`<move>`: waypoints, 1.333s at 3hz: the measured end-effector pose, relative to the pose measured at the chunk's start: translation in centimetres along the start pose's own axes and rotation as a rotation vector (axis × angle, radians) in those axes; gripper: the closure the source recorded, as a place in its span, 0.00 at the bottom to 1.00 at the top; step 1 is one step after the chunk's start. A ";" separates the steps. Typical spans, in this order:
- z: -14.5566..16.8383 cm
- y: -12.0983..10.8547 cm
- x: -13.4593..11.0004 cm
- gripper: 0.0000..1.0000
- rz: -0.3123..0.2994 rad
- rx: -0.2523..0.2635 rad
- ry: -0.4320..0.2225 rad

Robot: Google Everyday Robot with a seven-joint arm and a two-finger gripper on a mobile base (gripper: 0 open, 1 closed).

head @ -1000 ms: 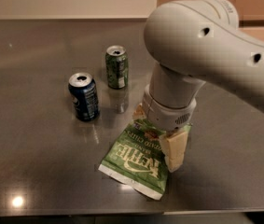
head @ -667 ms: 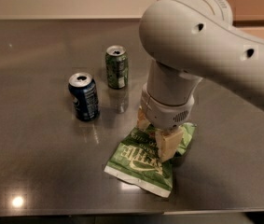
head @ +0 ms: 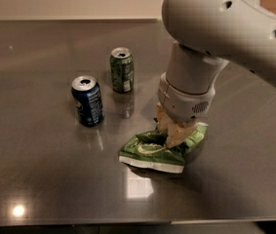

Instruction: Pick green jalapeno chip bag

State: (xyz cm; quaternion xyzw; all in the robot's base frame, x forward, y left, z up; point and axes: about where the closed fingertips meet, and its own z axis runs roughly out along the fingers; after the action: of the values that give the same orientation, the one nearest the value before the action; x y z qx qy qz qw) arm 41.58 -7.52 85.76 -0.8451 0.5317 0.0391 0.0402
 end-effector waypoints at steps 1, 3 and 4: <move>-2.7 -0.4 1.2 1.00 0.030 0.008 -0.040; -9.8 -2.5 2.0 1.00 0.005 0.092 -0.089; -13.5 -4.1 1.6 1.00 -0.026 0.175 -0.114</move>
Offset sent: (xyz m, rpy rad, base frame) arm 0.0272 -0.0341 0.1053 0.0880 0.0261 -0.0244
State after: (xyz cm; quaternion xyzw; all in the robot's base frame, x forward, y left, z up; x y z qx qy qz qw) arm 46.29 -8.67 99.14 -0.8417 0.5187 0.0402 0.1446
